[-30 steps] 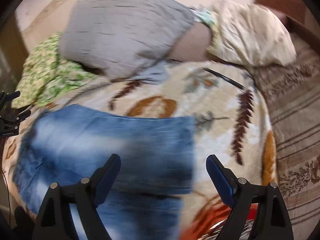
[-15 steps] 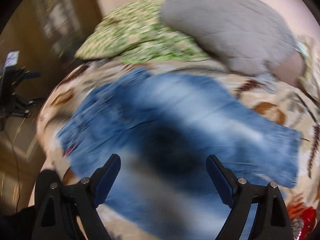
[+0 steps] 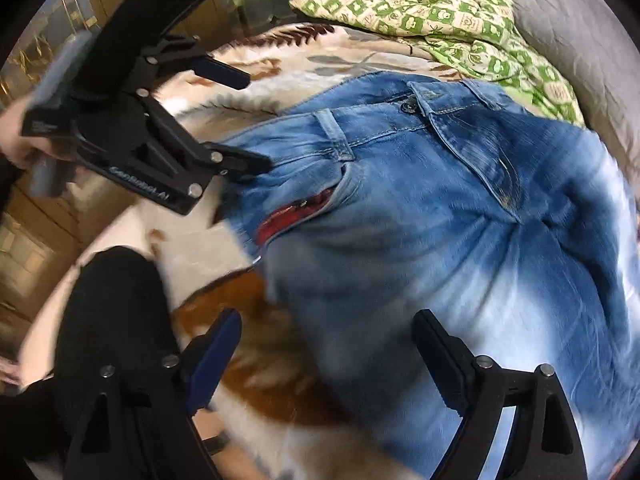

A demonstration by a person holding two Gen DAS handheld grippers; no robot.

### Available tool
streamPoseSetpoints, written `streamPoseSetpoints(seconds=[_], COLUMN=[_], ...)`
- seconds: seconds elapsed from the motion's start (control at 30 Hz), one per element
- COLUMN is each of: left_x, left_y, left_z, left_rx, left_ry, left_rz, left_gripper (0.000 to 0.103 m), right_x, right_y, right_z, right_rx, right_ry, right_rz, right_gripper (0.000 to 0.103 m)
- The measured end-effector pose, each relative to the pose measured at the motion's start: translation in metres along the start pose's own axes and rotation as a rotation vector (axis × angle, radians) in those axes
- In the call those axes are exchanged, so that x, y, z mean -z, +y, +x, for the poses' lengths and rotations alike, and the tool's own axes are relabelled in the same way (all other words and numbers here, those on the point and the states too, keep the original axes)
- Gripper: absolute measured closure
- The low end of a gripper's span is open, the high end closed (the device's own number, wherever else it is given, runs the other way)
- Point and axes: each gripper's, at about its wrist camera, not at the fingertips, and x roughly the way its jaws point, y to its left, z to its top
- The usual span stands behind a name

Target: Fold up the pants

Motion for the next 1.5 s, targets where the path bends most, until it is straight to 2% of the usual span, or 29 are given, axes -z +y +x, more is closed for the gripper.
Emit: streamPoseSetpoints(seconds=[0.03,0.07,0.13,0.2,0.27,0.37,0.43,0.47,0.5,0.53,0.57,0.6,0.63,0.67,0.77,0.87,1.0,1.07,1.23,1.3,1.4,1.47,1.5], left_x=[0.002,0.004,0.005,0.007,0.011,0.027,0.04,0.044,0.047,0.048,0.047,0.044,0.039,0.035,0.009,-0.02,-0.073,-0.099,-0.163,-0.177,-0.187,-0.186,-0.185], left_y=[0.002,0.004,0.004,0.003,0.008,0.021,0.017,0.013,0.005,0.001,0.001,0.007,0.013,0.018,0.033,0.044,0.05,0.052,0.052,0.05,0.04,0.033,0.029], left_z=[0.005,0.008,-0.001,-0.018,-0.035,-0.061,-0.058,-0.05,-0.041,-0.036,-0.035,-0.04,-0.045,-0.047,-0.051,-0.048,-0.031,-0.017,0.037,0.058,0.087,0.098,0.104], left_rx=[0.058,0.142,0.14,0.13,0.143,0.184,0.189,0.193,0.169,0.124,0.09,0.077,0.078,0.078,0.047,0.048,0.083,0.109,0.161,0.193,0.186,0.184,0.203], left_ry=[0.022,0.029,-0.004,-0.037,-0.065,-0.102,-0.07,-0.034,0.001,0.015,0.007,-0.033,-0.067,-0.086,-0.133,-0.167,-0.188,-0.184,-0.118,-0.083,-0.04,-0.04,-0.035], left_rz=[-0.012,-0.039,-0.045,-0.025,-0.031,-0.068,-0.059,-0.041,-0.008,0.013,0.015,-0.013,-0.049,-0.075,-0.141,-0.191,-0.227,-0.234,-0.252,-0.251,-0.216,-0.192,-0.183], left_gripper=[0.056,0.061,0.081,0.083,0.084,0.085,0.083,0.078,0.065,0.051,0.045,0.033,0.024,0.022,0.022,0.022,0.022,0.022,0.022,0.022,0.022,0.022,0.043], right_x=[-0.002,-0.005,-0.008,-0.012,-0.013,-0.008,-0.002,-0.001,-0.001,-0.001,0.0,0.001,0.0,0.001,-0.007,-0.022,-0.051,-0.059,-0.092,-0.107,-0.118,-0.118,-0.115], right_y=[0.0,-0.001,-0.006,-0.003,0.007,0.018,0.025,0.028,0.028,0.029,0.03,0.029,0.027,0.024,-0.002,-0.048,-0.107,-0.126,-0.161,-0.169,-0.186,-0.195,-0.202], right_z=[0.006,0.013,0.015,0.006,-0.005,-0.021,-0.025,-0.018,-0.013,-0.004,0.0,-0.002,-0.007,-0.017,-0.047,-0.072,-0.072,-0.07,-0.055,-0.043,-0.011,0.013,0.03], right_rx=[0.031,0.06,0.024,0.004,0.016,-0.05,-0.099,-0.104,-0.1,-0.086,-0.074,-0.059,-0.05,-0.041,-0.027,0.043,0.123,0.146,0.167,0.162,0.155,0.2,0.21], right_ry=[0.006,0.013,0.003,-0.027,-0.044,-0.056,-0.058,-0.035,-0.005,0.033,0.055,0.054,0.034,0.0,-0.082,-0.167,-0.195,-0.196,-0.192,-0.18,-0.108,-0.046,0.0], right_rz=[-0.002,0.002,0.039,0.047,-0.014,-0.047,-0.064,-0.065,-0.067,-0.071,-0.075,-0.084,-0.09,-0.094,-0.056,0.07,0.261,0.308,0.322,0.306,0.318,0.307,0.315], right_gripper=[0.02,0.029,0.064,0.076,0.077,0.078,0.078,0.077,0.075,0.068,0.062,0.039,0.028,0.028,0.028,0.028,0.027,0.027,0.027,0.027,0.027,0.027,0.027])
